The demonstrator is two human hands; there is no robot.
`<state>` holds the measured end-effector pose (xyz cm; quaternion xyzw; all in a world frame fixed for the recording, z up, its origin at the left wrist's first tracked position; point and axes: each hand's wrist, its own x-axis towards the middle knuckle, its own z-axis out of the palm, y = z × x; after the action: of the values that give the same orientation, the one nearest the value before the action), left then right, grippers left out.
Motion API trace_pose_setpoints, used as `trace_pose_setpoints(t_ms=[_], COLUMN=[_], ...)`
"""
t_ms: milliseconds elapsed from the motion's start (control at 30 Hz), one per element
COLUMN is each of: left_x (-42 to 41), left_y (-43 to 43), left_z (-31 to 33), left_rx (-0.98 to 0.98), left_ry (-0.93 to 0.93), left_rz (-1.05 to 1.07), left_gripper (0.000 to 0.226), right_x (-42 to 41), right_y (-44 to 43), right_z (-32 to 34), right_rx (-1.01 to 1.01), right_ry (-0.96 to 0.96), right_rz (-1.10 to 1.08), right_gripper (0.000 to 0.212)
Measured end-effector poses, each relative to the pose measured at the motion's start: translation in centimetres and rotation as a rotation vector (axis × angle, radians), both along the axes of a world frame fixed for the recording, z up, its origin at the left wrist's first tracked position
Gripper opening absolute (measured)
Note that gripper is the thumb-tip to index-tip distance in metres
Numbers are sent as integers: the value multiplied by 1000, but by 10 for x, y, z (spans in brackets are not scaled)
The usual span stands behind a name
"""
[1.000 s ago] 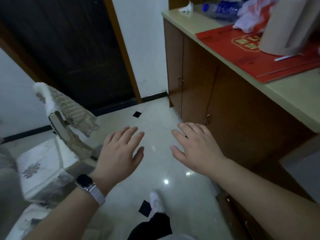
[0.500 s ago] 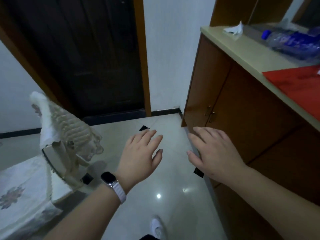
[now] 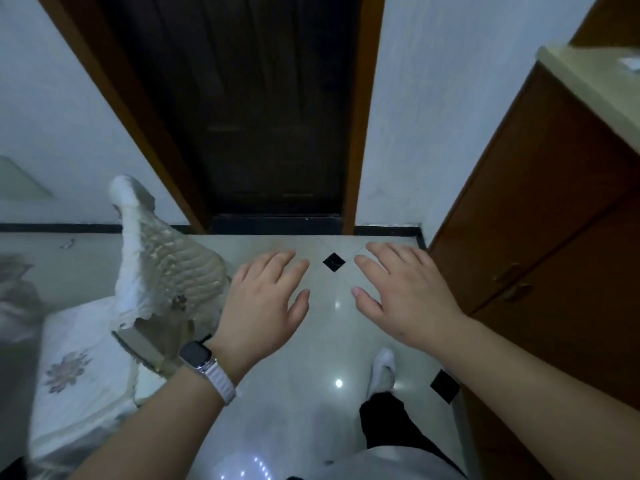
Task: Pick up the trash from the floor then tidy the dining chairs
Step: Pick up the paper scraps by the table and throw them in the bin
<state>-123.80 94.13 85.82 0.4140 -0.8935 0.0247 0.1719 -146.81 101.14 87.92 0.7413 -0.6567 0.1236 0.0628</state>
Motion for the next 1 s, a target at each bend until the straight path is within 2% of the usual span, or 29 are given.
trace_pose_setpoints(t_ms=[167,500,700,1000], left_x=[-8,-44,-20,60], left_y=[-78,-201,-244,-361], left_z=[0,25,20,-14], left_rx=[3,33,39,77], left_ry=[-76,-141,-118,-20], left_rz=[181,435,571,700], left_gripper=[45,47,47,46], right_x=[-19,-56,-27,55], right_y=[-109,-306,-380,-518], right_z=[-16,3,6,-9], right_rx=[17,116,99,121], right_ry=[-28,-6,-44,42], right_rz=[105,398,527,607], right_gripper=[50,53,51,52])
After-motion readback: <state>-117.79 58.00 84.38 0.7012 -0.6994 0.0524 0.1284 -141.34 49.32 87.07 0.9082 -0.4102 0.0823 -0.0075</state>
